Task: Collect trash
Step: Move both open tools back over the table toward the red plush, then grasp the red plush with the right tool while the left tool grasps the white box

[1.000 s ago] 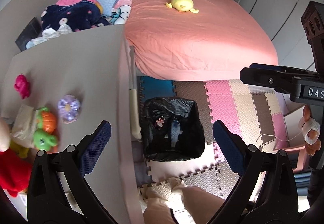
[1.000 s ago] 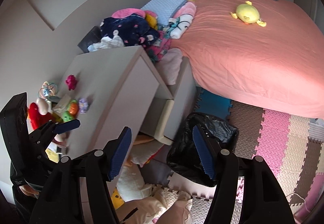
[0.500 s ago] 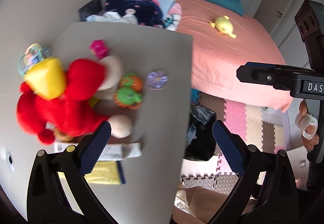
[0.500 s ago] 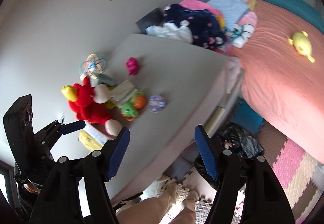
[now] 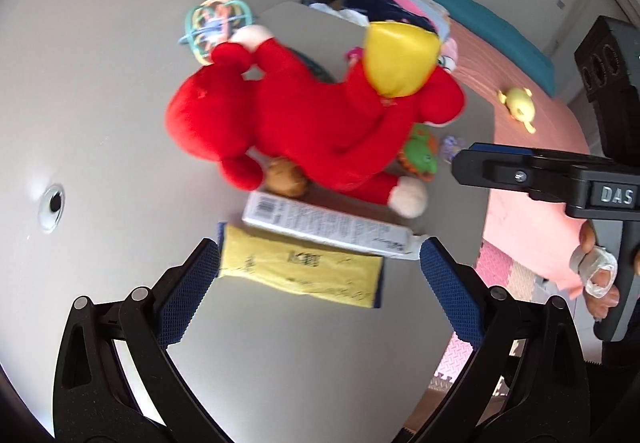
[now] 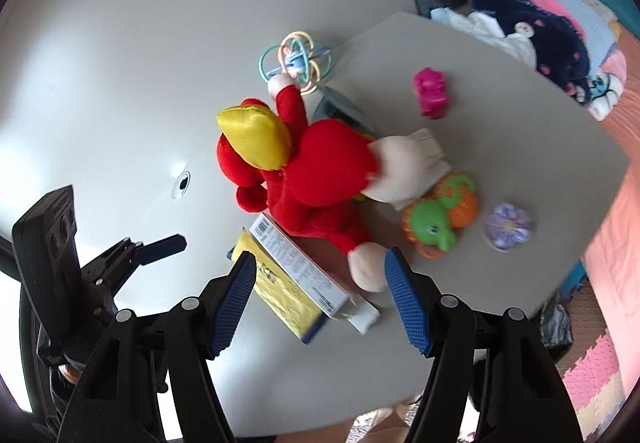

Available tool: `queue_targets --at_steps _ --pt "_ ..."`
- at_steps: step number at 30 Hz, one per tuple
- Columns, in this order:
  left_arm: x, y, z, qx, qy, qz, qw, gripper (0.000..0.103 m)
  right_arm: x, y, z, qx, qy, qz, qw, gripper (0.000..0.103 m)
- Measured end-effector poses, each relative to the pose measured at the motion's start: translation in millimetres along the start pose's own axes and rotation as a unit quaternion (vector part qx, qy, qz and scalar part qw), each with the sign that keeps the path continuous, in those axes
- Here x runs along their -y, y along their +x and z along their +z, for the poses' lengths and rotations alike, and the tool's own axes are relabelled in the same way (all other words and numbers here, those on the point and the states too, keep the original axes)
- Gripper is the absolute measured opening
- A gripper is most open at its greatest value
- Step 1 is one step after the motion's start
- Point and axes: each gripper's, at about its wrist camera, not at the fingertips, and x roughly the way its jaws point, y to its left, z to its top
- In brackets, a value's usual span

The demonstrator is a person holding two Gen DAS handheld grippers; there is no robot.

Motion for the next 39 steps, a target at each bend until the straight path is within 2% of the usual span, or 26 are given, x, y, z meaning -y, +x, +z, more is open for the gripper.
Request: queue_targets --at_steps 4,6,10,11,12,14,22,24,28,34,36,39 --pt "-19.9 0.2 -5.6 -0.005 -0.025 0.006 0.9997 0.097 -9.2 23.2 6.7 -0.003 0.003 -0.003 1.000 0.067" --pt "-29.6 1.9 -8.0 -0.007 -0.034 0.009 0.9993 0.097 -11.3 29.6 10.9 -0.003 0.005 -0.005 1.000 0.059" --pt "-41.7 3.8 -10.1 -0.008 -0.047 0.007 0.9988 0.097 -14.3 37.4 19.6 0.010 0.008 -0.024 1.000 0.058" --pt "-42.8 4.9 -9.9 -0.008 -0.048 0.007 0.9988 0.097 -13.2 39.2 22.4 0.011 0.010 -0.024 1.000 0.049" --pt "-44.2 6.7 -9.7 -0.009 -0.049 0.009 0.9987 0.097 -10.8 41.6 25.6 0.012 0.014 -0.026 0.999 0.033" --pt "-45.4 8.9 -9.6 -0.011 -0.051 0.006 0.9986 0.097 -5.5 40.5 27.7 0.019 0.030 -0.013 0.999 0.025" --pt "-38.6 23.6 -7.1 -0.020 -0.038 -0.001 0.9991 0.097 -11.6 -4.6 44.9 0.088 0.020 0.014 0.996 0.017" --pt "-31.6 26.9 -5.1 -0.023 -0.013 0.002 0.9997 0.096 -14.0 -15.4 50.9 0.099 0.016 0.018 0.995 0.015" --pt "-11.8 36.0 7.6 -0.035 0.090 0.010 0.9953 0.094 -19.7 -40.8 65.7 0.130 0.010 0.009 0.991 0.014" --pt "1.0 51.6 17.0 -0.046 0.163 -0.011 0.9855 0.088 -17.0 -75.7 81.1 0.173 0.025 -0.004 0.985 0.014" --pt "7.4 60.1 16.0 -0.055 0.199 -0.011 0.9784 0.086 -13.1 -84.2 84.8 0.180 0.030 -0.008 0.983 0.014" --pt "15.5 70.9 10.3 -0.082 0.270 -0.019 0.9591 0.082 -6.8 -99.0 87.5 0.193 0.038 -0.017 0.980 0.014"
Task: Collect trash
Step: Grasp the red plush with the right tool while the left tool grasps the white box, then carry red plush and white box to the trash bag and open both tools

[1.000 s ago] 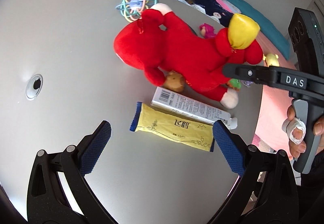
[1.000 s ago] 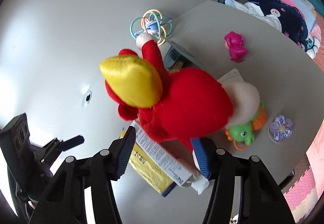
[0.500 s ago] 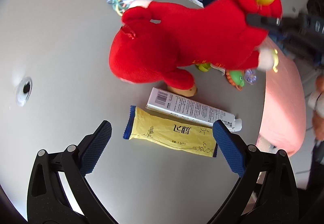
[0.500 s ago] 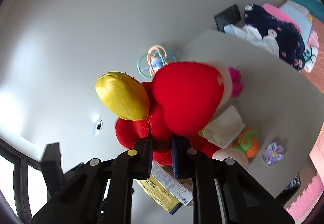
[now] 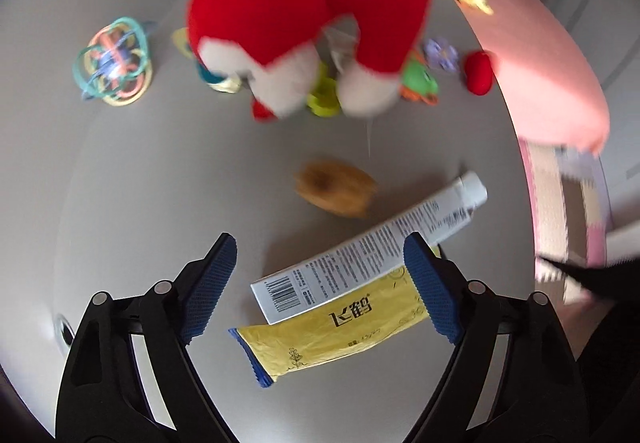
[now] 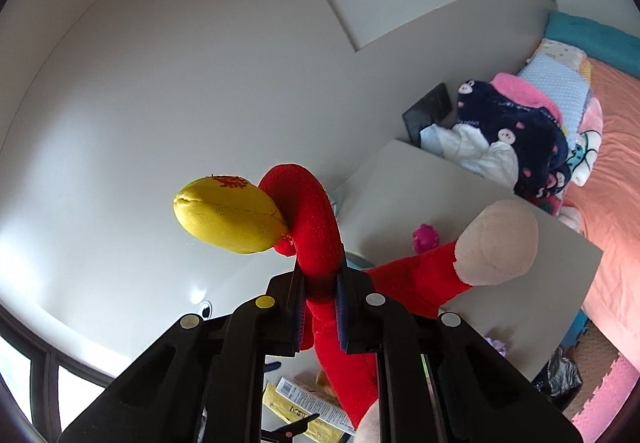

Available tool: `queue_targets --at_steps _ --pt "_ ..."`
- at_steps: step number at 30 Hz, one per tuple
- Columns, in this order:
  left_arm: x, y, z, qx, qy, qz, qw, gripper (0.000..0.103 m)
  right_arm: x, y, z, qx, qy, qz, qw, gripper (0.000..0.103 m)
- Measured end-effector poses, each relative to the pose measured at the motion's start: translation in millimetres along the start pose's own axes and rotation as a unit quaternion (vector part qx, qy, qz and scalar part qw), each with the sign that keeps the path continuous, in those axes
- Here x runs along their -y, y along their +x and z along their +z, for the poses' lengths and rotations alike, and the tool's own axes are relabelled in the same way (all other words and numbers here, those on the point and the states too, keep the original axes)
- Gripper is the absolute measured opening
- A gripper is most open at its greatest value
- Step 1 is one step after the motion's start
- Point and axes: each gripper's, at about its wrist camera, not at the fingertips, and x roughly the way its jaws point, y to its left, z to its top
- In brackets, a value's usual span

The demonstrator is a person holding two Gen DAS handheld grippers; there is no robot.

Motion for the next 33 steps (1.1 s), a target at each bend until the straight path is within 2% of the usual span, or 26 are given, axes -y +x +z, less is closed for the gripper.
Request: queue_targets --at_steps 3,10,13,16,19,20,22,24,28,30,33 --pt "3.9 9.9 0.1 -0.026 0.045 0.003 0.9986 0.080 5.5 -10.4 6.1 0.014 0.007 -0.007 1.000 0.014" --pt "12.5 19.4 20.9 -0.031 0.093 -0.035 0.9946 0.079 8.9 -15.2 13.8 0.024 0.014 -0.024 0.999 0.014" --pt "25.0 20.7 27.0 -0.034 0.120 -0.039 0.9914 0.079 6.7 -13.3 15.3 0.023 0.009 -0.030 0.999 0.014" --pt "40.3 20.6 27.8 -0.038 0.162 -0.050 0.9848 0.071 5.3 -12.6 16.6 0.022 0.009 -0.031 0.999 0.014" --pt "46.6 37.2 22.5 -0.074 0.191 -0.042 0.9779 0.049 4.9 -12.8 16.7 0.023 0.008 -0.029 0.999 0.014" --pt "46.2 41.4 20.2 -0.079 0.196 -0.034 0.9769 0.049 2.7 -14.5 15.8 0.024 0.007 -0.029 0.999 0.014" --pt "40.8 40.3 16.5 -0.083 0.174 -0.054 0.9797 0.047 -0.4 -16.5 16.1 0.028 0.003 -0.028 0.999 0.014" --pt "31.1 41.9 17.3 -0.079 0.148 -0.057 0.9842 0.042 -3.2 -18.8 16.0 0.030 0.000 -0.029 0.999 0.014" --pt "2.7 39.5 16.6 -0.063 0.042 -0.075 0.9943 0.031 -5.5 -21.7 17.5 0.033 -0.001 -0.027 0.999 0.014" --pt "-5.9 37.0 10.0 -0.055 0.006 -0.091 0.9943 0.031 -8.0 -22.8 18.6 0.034 -0.003 -0.027 0.999 0.014" --pt "-14.6 28.4 -5.1 -0.049 -0.010 -0.088 0.9949 0.031 -11.5 -25.6 19.8 0.037 -0.006 -0.026 0.999 0.014"
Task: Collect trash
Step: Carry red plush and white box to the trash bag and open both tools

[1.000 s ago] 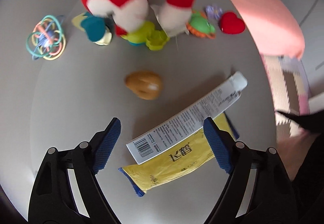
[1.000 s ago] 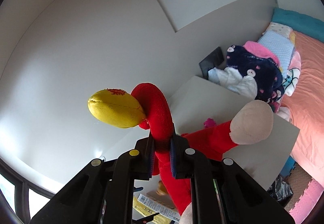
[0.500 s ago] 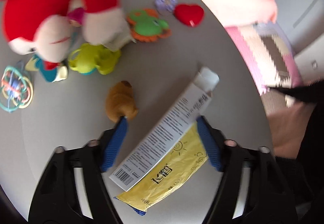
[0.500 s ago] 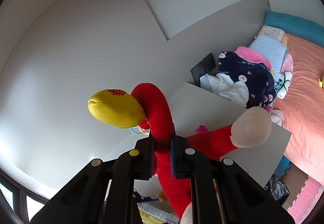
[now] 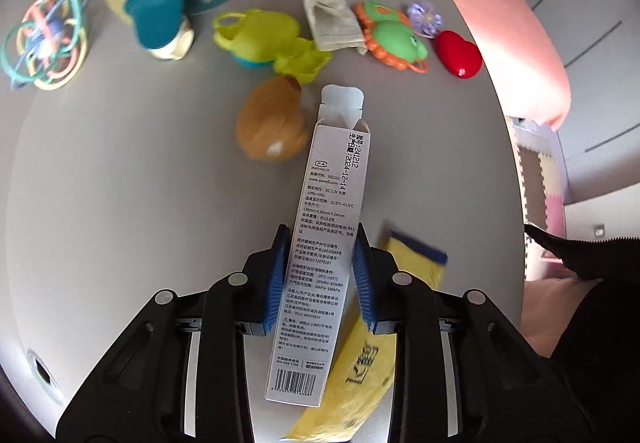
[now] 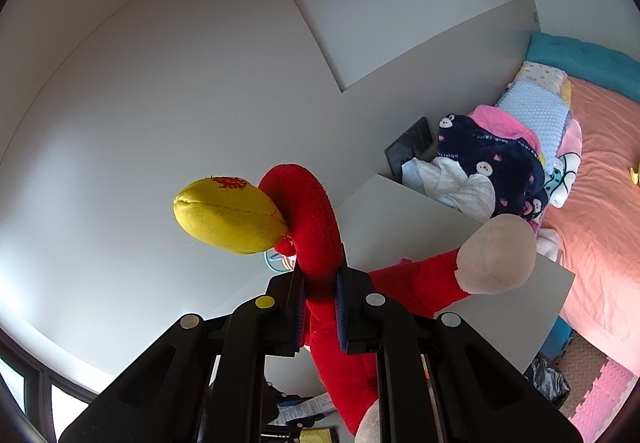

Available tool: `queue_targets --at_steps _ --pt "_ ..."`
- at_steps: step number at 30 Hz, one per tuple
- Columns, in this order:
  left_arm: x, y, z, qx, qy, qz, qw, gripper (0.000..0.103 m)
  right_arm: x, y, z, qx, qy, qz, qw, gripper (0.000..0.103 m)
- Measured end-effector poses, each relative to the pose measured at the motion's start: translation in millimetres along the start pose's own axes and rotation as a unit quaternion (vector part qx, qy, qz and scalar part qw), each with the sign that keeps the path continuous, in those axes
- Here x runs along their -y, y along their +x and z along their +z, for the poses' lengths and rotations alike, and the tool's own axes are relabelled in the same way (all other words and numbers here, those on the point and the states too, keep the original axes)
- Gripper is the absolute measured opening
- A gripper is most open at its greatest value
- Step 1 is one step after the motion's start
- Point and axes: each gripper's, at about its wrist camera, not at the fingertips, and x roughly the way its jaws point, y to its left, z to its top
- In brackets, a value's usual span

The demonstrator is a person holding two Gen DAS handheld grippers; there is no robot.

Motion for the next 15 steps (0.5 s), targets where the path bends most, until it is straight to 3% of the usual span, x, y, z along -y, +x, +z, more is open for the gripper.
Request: queue_targets --at_steps 6,15 --pt "17.1 -28.0 -1.3 0.028 0.003 0.008 0.9996 0.031 1.5 -13.7 2.9 0.013 -0.001 0.004 1.000 0.014" --pt "46.7 -85.0 39.4 0.090 0.036 -0.003 0.9952 0.030 29.2 -64.4 5.0 0.052 0.009 -0.010 0.999 0.014"
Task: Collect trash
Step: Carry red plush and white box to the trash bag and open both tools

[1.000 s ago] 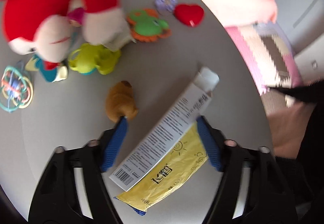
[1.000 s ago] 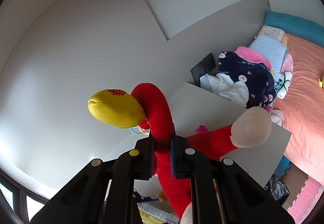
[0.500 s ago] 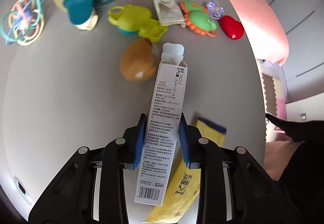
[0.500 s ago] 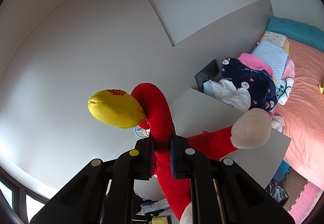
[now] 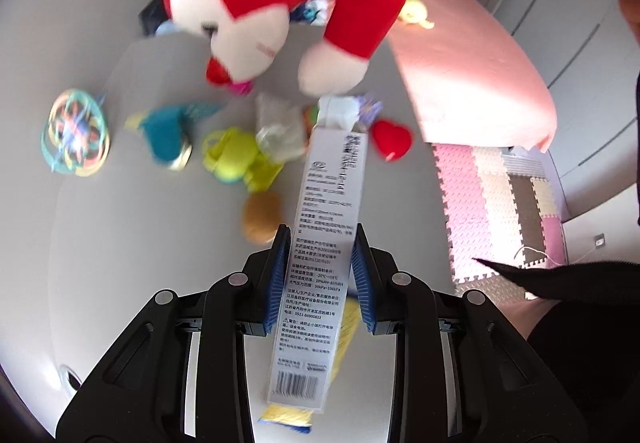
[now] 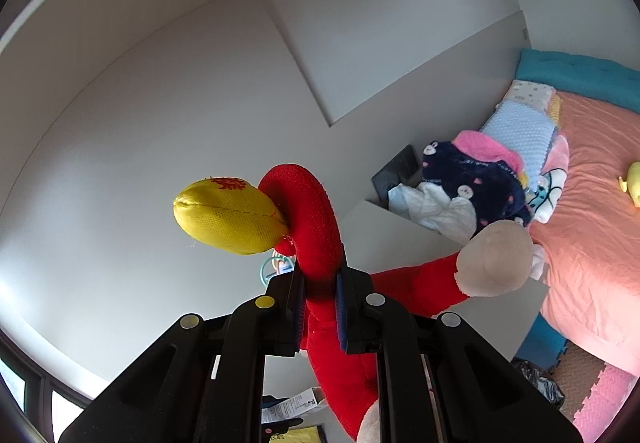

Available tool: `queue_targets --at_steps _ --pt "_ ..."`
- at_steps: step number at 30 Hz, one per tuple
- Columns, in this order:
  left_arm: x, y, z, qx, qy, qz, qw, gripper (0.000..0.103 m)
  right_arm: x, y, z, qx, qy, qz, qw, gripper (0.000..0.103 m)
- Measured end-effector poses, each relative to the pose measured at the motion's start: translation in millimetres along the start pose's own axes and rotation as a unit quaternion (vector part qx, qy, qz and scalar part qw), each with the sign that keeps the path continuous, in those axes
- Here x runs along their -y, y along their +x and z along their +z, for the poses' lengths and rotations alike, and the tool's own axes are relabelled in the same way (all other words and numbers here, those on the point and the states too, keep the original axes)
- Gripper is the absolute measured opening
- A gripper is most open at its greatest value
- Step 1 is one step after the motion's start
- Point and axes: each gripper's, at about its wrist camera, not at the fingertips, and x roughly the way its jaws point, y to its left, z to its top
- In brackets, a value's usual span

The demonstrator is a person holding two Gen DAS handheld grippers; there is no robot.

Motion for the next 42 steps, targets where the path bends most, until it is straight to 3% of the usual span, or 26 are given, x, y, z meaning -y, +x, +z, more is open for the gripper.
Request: queue_targets --at_steps 11,22,27,35,38,39,40,41,42 --pt "87.8 19.9 54.8 0.026 0.100 -0.043 0.9937 0.027 66.6 -85.8 -7.0 0.046 0.033 -0.077 0.995 0.014" --pt "179.8 52.5 96.0 0.018 0.194 -0.094 0.9764 0.027 135.7 -176.5 -38.3 0.081 0.085 -0.164 0.979 0.014" --pt "214.1 74.3 108.4 0.002 0.226 -0.116 0.9672 0.027 170.6 -199.1 -50.2 0.085 0.111 -0.198 0.970 0.014" --pt "250.8 99.9 118.7 -0.026 0.256 -0.134 0.9570 0.027 224.4 -203.6 -83.4 0.049 0.156 -0.239 0.957 0.014" --pt "256.0 114.9 124.5 -0.050 0.251 -0.132 0.9577 0.028 243.7 -182.4 -94.7 -0.007 0.172 -0.247 0.954 0.018" --pt "258.6 121.1 126.2 -0.056 0.248 -0.115 0.9602 0.035 249.5 -176.6 -99.0 -0.024 0.184 -0.253 0.949 0.022" --pt "259.2 124.6 127.6 -0.059 0.246 -0.099 0.9623 0.077 258.6 -168.6 -104.2 -0.051 0.200 -0.262 0.943 0.025" --pt "260.6 128.4 128.8 -0.056 0.244 -0.080 0.9649 0.096 263.0 -165.9 -109.1 -0.058 0.205 -0.264 0.941 0.031" --pt "262.5 128.7 129.1 -0.050 0.245 -0.074 0.9654 0.097 264.5 -166.5 -111.9 -0.055 0.207 -0.266 0.940 0.040"
